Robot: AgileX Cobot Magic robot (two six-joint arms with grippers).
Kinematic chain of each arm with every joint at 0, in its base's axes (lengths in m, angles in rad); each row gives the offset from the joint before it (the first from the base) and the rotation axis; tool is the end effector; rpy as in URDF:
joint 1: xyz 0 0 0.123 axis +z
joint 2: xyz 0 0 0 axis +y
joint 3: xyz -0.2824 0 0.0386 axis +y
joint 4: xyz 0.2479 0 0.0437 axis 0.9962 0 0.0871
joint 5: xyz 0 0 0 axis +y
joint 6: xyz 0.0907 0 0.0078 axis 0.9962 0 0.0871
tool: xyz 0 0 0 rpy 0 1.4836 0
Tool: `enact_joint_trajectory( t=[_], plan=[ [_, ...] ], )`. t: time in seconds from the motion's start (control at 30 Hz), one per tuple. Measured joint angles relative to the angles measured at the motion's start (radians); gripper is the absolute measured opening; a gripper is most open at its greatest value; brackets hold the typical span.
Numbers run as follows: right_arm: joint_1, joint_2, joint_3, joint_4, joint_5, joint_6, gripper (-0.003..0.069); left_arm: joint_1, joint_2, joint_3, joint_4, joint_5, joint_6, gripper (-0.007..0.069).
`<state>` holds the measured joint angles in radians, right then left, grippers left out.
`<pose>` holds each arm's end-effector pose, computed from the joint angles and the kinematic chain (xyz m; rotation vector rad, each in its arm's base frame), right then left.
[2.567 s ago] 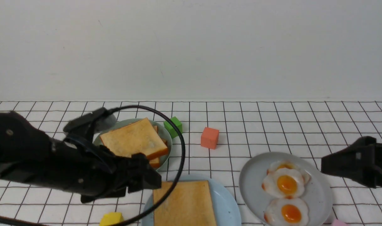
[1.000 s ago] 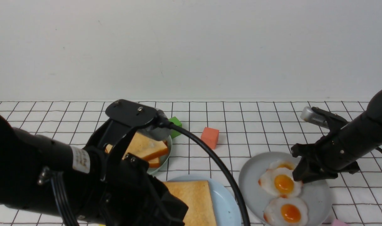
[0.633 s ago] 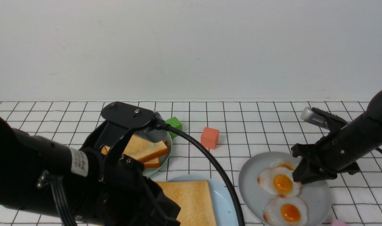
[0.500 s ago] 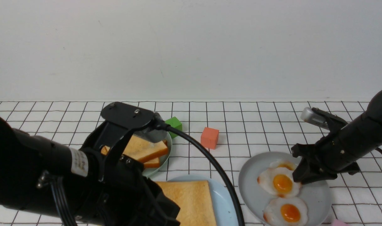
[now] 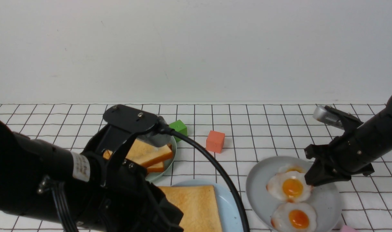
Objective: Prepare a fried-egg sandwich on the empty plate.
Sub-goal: Use the right arm to grab a fried egg, then use the right arm to place the fried egg on the slice of bread in the middle
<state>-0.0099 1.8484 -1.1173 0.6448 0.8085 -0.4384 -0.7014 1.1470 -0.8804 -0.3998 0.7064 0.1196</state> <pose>0.3472 0.0362 0.1712 -0.0033 2.8496 0.6565 0.1593 -0.1648 0.3071 0.7497 2.3925 -0.7003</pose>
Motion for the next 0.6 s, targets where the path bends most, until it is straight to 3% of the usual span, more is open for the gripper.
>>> enact_joint_trajectory(
  t=[0.6],
  plan=[
    [0.0,-0.099,0.003,0.144,0.071,-0.115,0.008,0.0,0.0,0.0,0.009,-0.004,0.001,-0.0011]
  ],
)
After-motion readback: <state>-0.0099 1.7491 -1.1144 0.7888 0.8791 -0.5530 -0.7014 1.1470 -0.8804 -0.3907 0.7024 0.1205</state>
